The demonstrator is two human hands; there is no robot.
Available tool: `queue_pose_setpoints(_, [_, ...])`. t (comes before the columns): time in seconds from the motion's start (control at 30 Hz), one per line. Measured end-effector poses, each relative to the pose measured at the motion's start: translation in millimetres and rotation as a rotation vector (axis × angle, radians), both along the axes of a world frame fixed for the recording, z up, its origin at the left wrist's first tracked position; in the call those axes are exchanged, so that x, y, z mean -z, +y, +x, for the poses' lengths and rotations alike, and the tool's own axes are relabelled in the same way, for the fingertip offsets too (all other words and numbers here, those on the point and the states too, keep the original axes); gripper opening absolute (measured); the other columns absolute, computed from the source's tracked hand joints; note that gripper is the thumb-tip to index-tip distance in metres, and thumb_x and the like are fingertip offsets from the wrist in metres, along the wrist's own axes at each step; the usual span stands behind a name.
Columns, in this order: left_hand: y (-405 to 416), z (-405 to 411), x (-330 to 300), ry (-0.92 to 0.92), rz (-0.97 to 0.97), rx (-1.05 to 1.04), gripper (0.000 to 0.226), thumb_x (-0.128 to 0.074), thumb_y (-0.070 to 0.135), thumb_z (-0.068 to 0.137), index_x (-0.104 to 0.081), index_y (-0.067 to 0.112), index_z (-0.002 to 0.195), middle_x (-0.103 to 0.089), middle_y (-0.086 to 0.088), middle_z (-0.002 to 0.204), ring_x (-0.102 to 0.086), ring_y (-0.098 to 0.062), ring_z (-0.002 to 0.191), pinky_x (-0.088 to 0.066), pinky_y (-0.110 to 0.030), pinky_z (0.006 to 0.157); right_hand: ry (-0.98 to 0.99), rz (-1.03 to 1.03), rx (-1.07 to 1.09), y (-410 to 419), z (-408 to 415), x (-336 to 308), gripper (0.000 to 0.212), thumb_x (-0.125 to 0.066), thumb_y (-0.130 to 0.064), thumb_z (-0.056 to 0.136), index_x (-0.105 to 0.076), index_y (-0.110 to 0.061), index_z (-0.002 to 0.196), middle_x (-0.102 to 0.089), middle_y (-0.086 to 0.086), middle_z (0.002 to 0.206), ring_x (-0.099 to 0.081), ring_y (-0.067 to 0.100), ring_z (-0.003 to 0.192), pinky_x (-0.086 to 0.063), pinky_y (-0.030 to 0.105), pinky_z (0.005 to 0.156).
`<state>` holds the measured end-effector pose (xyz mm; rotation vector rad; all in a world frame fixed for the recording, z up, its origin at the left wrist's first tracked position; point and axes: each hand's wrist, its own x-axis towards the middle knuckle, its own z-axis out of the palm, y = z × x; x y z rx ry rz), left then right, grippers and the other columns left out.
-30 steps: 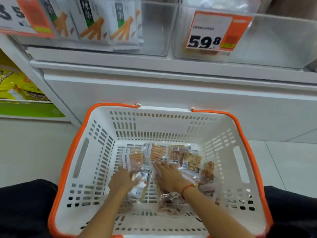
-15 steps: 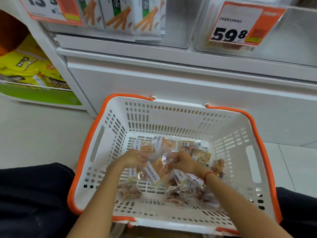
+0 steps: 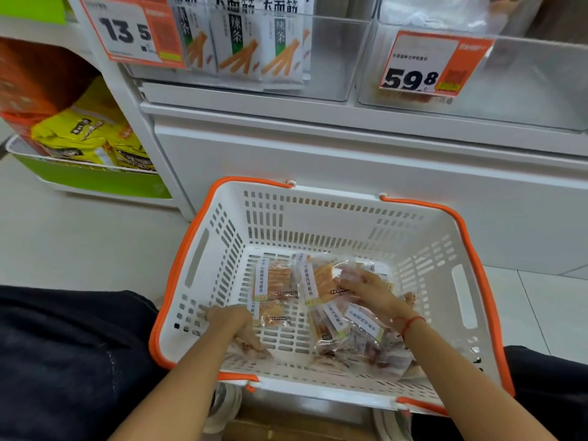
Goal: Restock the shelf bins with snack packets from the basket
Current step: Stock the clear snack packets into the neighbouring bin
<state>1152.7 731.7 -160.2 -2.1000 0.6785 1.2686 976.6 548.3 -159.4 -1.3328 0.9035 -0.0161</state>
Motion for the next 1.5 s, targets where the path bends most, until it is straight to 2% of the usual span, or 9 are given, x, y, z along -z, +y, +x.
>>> queue_pose_setpoints(0.3, [-22, 48, -36, 0.199, -0.635, -0.68, 0.046, -0.073, 0.02, 0.081, -0.057, 0.005, 0.121, -0.055, -0.01, 0.127, -0.057, -0.019, 0.096, -0.052, -0.025, 0.071, -0.111, 0.247, 0.164, -9, 1, -14, 0.01, -0.056, -0.018, 0.093, -0.064, -0.019, 0.1, -0.071, 0.001, 0.095, -0.064, 0.014, 0.093, -0.048, 0.027, 0.085])
queue_pose_setpoints(0.4, [-25, 48, -48, 0.321, -0.821, -0.946, 0.032, -0.065, 0.013, 0.089, -0.058, 0.002, 0.118, -0.055, -0.009, 0.112, -0.057, -0.017, 0.089, -0.05, -0.028, 0.08, -0.164, 0.321, 0.185, -10, 7, -17, 0.013, -0.055, -0.019, 0.094, -0.064, -0.018, 0.103, -0.071, -0.002, 0.097, -0.064, 0.012, 0.094, -0.045, 0.028, 0.091])
queue_pose_setpoints(0.73, [-28, 34, -36, 0.64, -1.057, -1.098, 0.049, -0.064, 0.018, 0.089, -0.048, 0.031, 0.134, -0.051, -0.003, 0.136, -0.045, -0.018, 0.127, -0.04, -0.037, 0.105, -0.196, 0.34, 0.256, -6, 25, -15, 0.033, -0.063, -0.022, 0.089, -0.057, -0.012, 0.12, -0.07, 0.001, 0.104, -0.064, 0.012, 0.099, -0.047, 0.029, 0.093])
queue_pose_setpoints(0.87, [-31, 35, -42, 0.788, -1.103, -1.205, 0.064, -0.063, 0.013, 0.089, -0.031, 0.036, 0.14, -0.057, -0.007, 0.131, -0.069, -0.017, 0.092, -0.057, -0.026, 0.072, -0.196, 0.283, 0.223, -11, 26, -20, 0.036, -0.067, -0.035, 0.084, -0.066, -0.014, 0.114, -0.067, 0.002, 0.119, -0.058, 0.021, 0.115, -0.044, 0.037, 0.1])
queue_pose_setpoints(1.07, [-39, 22, -54, 0.862, -1.131, -1.048, 0.029, -0.047, 0.016, 0.097, -0.061, 0.028, 0.12, -0.052, 0.001, 0.139, -0.061, -0.018, 0.113, -0.054, -0.031, 0.09, -0.251, 0.534, 0.335, -8, 31, -28, 0.023, -0.053, -0.01, 0.094, -0.062, -0.006, 0.114, -0.065, 0.016, 0.12, -0.066, 0.03, 0.104, -0.054, 0.038, 0.085])
queue_pose_setpoints(1.2, [-32, 30, -59, 1.219, -1.061, -1.137, 0.051, -0.036, -0.009, 0.091, -0.057, 0.016, 0.13, -0.04, 0.002, 0.146, -0.058, -0.03, 0.118, -0.049, -0.038, 0.094, -0.293, 0.687, 0.457, -15, 28, -42, 0.02, -0.049, -0.002, 0.094, -0.06, 0.0, 0.11, -0.068, 0.021, 0.107, -0.072, 0.029, 0.08, -0.06, 0.037, 0.063])
queue_pose_setpoints(1.33, [-27, 33, -69, 1.385, -1.053, -0.981, 0.068, -0.039, -0.021, 0.086, -0.051, 0.023, 0.137, -0.038, 0.013, 0.145, -0.05, -0.022, 0.127, -0.047, -0.036, 0.1, -0.211, 0.745, 0.434, -23, 27, -58, 0.015, -0.05, -0.005, 0.092, -0.059, 0.003, 0.1, -0.071, 0.022, 0.086, -0.072, 0.031, 0.069, -0.056, 0.042, 0.069])
queue_pose_setpoints(1.4, [-29, 34, -74, 1.285, -1.091, -0.75, 0.077, -0.046, -0.021, 0.084, -0.046, 0.034, 0.138, -0.034, 0.025, 0.144, -0.04, -0.011, 0.134, -0.041, -0.035, 0.106, -0.191, 0.759, 0.431, -26, 27, -60, 0.02, -0.057, -0.002, 0.082, -0.059, 0.004, 0.101, -0.071, 0.023, 0.086, -0.072, 0.031, 0.07, -0.054, 0.043, 0.073])
queue_pose_setpoints(1.5, [-40, 33, -83, 0.73, -1.207, -0.363, 0.066, -0.067, 0.005, 0.084, -0.046, 0.042, 0.134, -0.038, 0.022, 0.142, -0.042, 0.0, 0.123, -0.033, -0.026, 0.108, -0.182, 0.787, 0.453, -28, 25, -54, 0.058, -0.079, 0.007, 0.059, -0.058, 0.005, 0.113, -0.068, 0.025, 0.102, -0.072, 0.034, 0.08, -0.053, 0.049, 0.077])
